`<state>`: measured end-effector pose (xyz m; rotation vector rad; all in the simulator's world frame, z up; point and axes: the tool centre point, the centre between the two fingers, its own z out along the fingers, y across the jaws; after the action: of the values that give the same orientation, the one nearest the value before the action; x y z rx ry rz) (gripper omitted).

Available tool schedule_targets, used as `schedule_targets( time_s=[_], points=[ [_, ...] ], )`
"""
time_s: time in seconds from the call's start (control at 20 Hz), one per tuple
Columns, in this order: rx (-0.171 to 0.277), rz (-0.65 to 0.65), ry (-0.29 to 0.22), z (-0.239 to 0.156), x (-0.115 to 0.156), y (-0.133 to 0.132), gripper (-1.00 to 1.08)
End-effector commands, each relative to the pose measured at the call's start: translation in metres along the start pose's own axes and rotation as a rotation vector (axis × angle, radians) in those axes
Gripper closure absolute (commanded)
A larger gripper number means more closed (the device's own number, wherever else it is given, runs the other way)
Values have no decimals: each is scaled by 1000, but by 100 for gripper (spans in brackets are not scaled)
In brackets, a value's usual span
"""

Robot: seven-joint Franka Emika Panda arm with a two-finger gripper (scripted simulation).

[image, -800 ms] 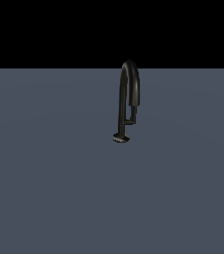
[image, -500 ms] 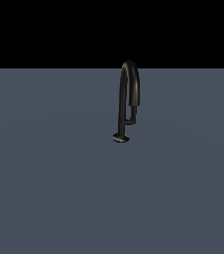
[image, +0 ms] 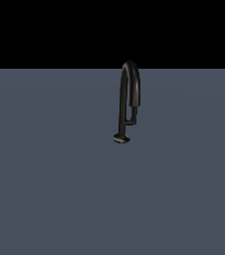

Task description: Turn on the faucet by rotating a designated handle.

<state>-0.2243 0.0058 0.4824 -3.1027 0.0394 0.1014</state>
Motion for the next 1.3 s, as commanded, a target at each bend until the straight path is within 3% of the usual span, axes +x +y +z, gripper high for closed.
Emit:
schedule_targets(
  time_s=[0.0,1.25],
  points=[
    [19,21,-23,0,10,-1,108],
    [307,320,-347,28,153,8,108]
  ],
)
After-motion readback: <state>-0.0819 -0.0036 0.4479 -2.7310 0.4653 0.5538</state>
